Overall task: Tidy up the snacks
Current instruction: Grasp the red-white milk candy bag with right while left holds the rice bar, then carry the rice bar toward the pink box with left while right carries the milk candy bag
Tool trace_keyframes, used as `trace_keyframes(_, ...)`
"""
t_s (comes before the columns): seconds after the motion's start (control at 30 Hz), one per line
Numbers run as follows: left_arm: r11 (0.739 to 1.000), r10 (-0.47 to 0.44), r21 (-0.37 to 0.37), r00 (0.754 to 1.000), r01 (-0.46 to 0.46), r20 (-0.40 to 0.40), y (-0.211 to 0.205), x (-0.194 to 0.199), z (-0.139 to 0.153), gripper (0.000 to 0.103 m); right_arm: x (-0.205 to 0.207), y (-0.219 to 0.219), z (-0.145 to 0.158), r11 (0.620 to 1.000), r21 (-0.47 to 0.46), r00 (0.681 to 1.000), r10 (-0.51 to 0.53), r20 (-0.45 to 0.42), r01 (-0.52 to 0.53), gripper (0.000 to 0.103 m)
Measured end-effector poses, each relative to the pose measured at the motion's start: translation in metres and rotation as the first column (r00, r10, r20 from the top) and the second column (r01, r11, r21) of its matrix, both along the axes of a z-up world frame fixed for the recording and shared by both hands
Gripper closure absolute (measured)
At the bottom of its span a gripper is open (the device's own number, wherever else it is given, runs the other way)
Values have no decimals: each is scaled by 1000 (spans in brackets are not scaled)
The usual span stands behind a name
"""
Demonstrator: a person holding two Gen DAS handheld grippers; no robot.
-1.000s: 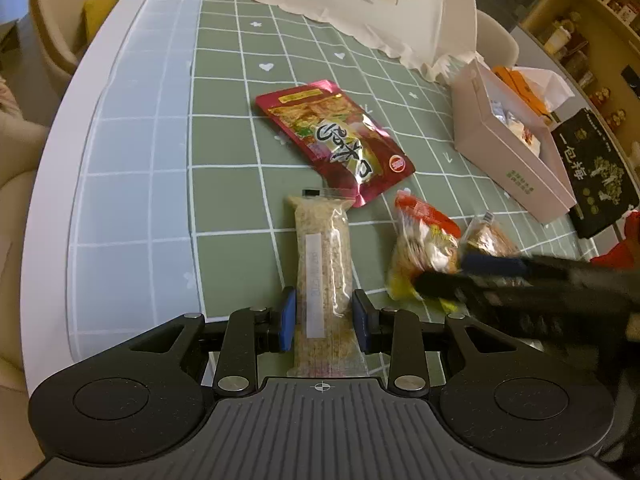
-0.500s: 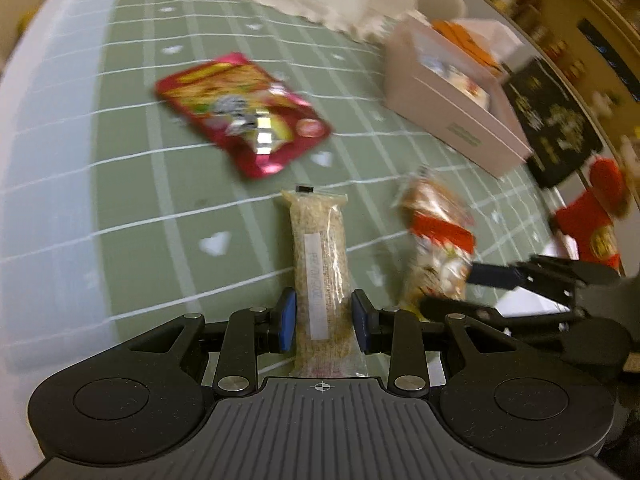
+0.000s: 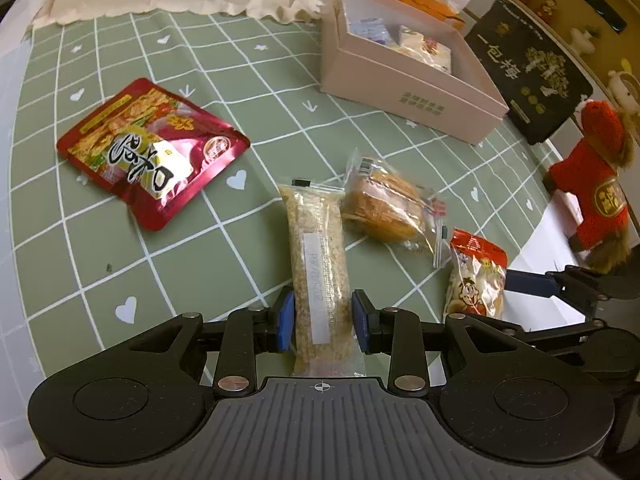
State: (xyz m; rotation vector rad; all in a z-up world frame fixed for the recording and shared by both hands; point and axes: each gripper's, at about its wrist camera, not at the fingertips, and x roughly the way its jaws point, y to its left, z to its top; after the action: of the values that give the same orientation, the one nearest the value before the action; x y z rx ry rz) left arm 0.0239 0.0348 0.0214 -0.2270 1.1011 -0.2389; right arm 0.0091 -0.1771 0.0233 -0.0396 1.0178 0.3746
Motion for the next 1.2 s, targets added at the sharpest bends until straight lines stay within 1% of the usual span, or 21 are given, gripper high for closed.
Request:
trace_keyframes(0.07, 1000, 9, -2, 1000, -9, -7, 0, 1, 0, 68, 5, 5, -1, 1000, 7, 1000, -24, 0, 24, 16)
trace_keyframes(0.13, 1000, 13, 3, 1000, -13, -9, -1, 1, 0, 68, 9, 12, -1, 999, -4, 999, -47, 2, 48, 15)
trace_keyframes(0.23, 1000, 12, 10, 1000, -12, -8, -2, 2, 0, 68, 13, 23, -3, 997, -58, 999, -46, 11, 47, 15)
trace_keyframes(0.27, 1000, 11, 9, 1000, -11, -7, -2, 2, 0, 68, 12, 26, -3, 996, -80, 999, -33, 16, 35, 19)
trace_keyframes(0.33, 1000, 8, 3, 1000, -7, -7, 0, 2, -1, 68, 8, 27, -2, 994, -113, 999, -8, 33, 12, 30)
trace_keyframes(0.37, 1000, 5, -2, 1000, -5, -6, 1, 3, -1, 68, 6, 26, 0, 994, -108, 999, 2, 33, 1, 38)
trace_keyframes(0.4, 1000, 6, -10, 1000, -6, -5, 2, 3, -1, 68, 4, 24, 2, 995, -104, 1000, 14, 28, -11, 40)
trace_keyframes(0.5, 999, 25, -45, 1000, -26, -5, 7, 1, -3, 68, 2, 16, 7, 997, -74, 1000, 21, 8, -20, 45)
trace_keyframes(0.57, 997, 32, -77, 999, -32, -1, 13, 0, -4, 68, 2, 11, 13, 998, -71, 1000, 5, 17, -4, 45)
trace_keyframes(0.63, 995, 37, -93, 999, -37, -4, 15, 0, -5, 68, 3, 6, 18, 998, -57, 999, -13, 29, 15, 45)
trace_keyframes(0.7, 996, 35, -87, 999, -35, -1, 15, -1, -4, 70, 5, 2, 24, 999, -41, 999, -31, 42, 33, 45)
trace_keyframes(0.77, 998, 14, -57, 1000, -14, 12, 11, -2, -2, 70, 6, -1, 28, 998, -35, 997, -46, 56, 48, 45)
trace_keyframes(0.83, 1000, -18, -24, 999, 19, 46, 6, -5, 4, 70, 7, -4, 31, 998, -35, 996, -56, 69, 58, 45)
trace_keyframes(0.87, 999, -29, -27, 998, 31, 59, 4, -5, 7, 71, 7, -6, 32, 997, -36, 996, -59, 73, 62, 45)
trace_keyframes(0.93, 997, -39, -69, 995, 46, 96, 5, -4, 20, 71, 7, -9, 33, 997, -35, 995, -69, 75, 72, 45)
trace_keyframes(0.97, 995, -40, -89, 991, 51, 127, 6, -3, 30, 72, 8, -11, 34, 996, -33, 994, -76, 75, 78, 45)
trace_keyframes(1.03, 991, -42, -115, 980, 66, 196, 6, 3, 51, 75, 9, -15, 33, 995, -29, 994, -89, 70, 91, 45)
trace_keyframes(1.07, 989, -48, -126, 972, 78, 228, 6, 7, 62, 87, 10, -16, 32, 995, -27, 993, -97, 67, 99, 45)
trace_keyframes(1.1, 985, -54, -141, 961, 95, 271, 5, 13, 75, 89, 11, -17, 31, 994, -25, 993, -104, 64, 105, 45)
trace_keyframes(1.2, 979, -69, -156, 941, 127, 332, -3, 33, 98, 89, 11, -19, 32, 993, -16, 991, -120, 63, 121, 45)
